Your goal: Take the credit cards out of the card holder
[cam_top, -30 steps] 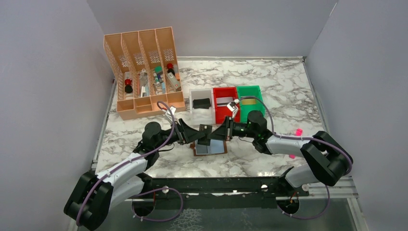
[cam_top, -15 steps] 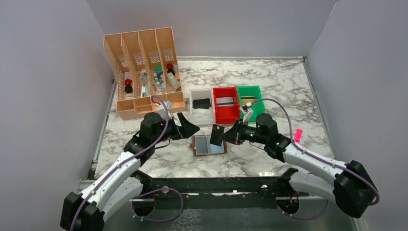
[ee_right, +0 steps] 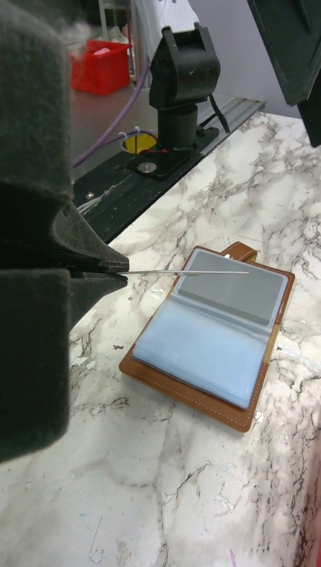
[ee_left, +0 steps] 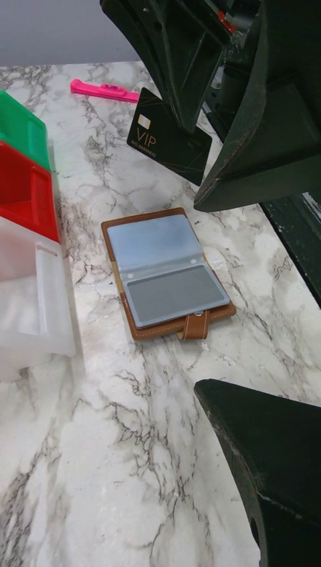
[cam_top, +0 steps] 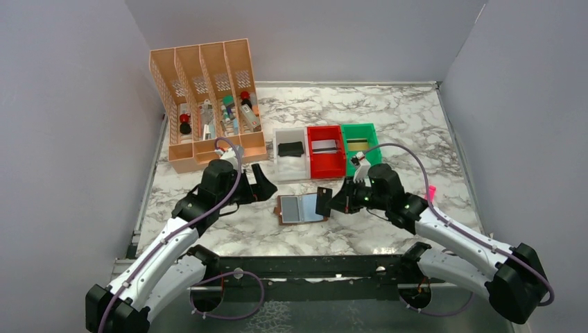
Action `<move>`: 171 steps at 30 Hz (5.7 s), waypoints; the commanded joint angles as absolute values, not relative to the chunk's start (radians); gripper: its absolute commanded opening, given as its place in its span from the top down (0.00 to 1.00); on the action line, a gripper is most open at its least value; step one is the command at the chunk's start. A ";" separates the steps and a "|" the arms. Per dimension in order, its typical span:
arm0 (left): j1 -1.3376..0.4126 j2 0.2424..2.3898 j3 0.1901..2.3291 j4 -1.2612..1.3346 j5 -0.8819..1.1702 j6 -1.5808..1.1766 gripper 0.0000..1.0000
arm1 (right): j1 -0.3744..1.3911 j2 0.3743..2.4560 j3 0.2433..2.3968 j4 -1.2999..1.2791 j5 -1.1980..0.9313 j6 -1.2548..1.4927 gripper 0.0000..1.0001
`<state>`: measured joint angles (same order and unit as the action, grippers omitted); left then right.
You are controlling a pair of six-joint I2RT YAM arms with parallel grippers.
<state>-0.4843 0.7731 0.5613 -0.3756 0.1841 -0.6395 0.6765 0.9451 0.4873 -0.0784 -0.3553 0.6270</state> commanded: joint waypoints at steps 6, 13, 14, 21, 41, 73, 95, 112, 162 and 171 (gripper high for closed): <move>-0.484 0.759 0.618 -0.441 0.071 -0.595 0.01 | 0.673 0.956 0.607 -0.202 -0.317 0.539 0.99; -0.484 0.763 0.615 -0.442 0.026 -0.604 0.01 | 0.673 1.021 0.674 -0.214 -0.338 0.447 0.99; -0.484 0.765 0.617 -0.440 0.027 -0.605 0.01 | 0.673 1.048 0.694 -0.216 -0.345 0.423 0.99; -0.484 0.759 0.609 -0.435 -0.007 -0.615 0.01 | 0.681 1.270 0.939 -0.264 -0.298 0.243 0.99; -0.483 0.698 0.551 -0.450 -0.182 -0.707 0.01 | 0.820 1.835 1.391 -0.149 0.247 -0.443 0.99; -0.485 0.679 0.534 -0.441 -0.187 -0.713 0.01 | 0.848 2.114 1.464 0.007 0.376 -0.700 0.92; -0.486 0.683 0.529 -0.434 -0.164 -0.715 0.01 | 0.848 2.031 1.549 -0.217 0.242 -0.378 0.64; -0.486 0.691 0.516 -0.428 -0.123 -0.722 0.01 | 0.859 1.482 0.852 -0.016 -0.233 0.540 0.69; -0.486 0.726 0.516 -0.429 -0.110 -0.721 0.01 | 1.070 1.825 1.045 -0.298 0.250 0.614 0.84; -0.485 0.740 0.516 -0.430 -0.093 -0.723 0.01 | 1.080 1.787 1.077 -0.319 0.252 0.600 0.72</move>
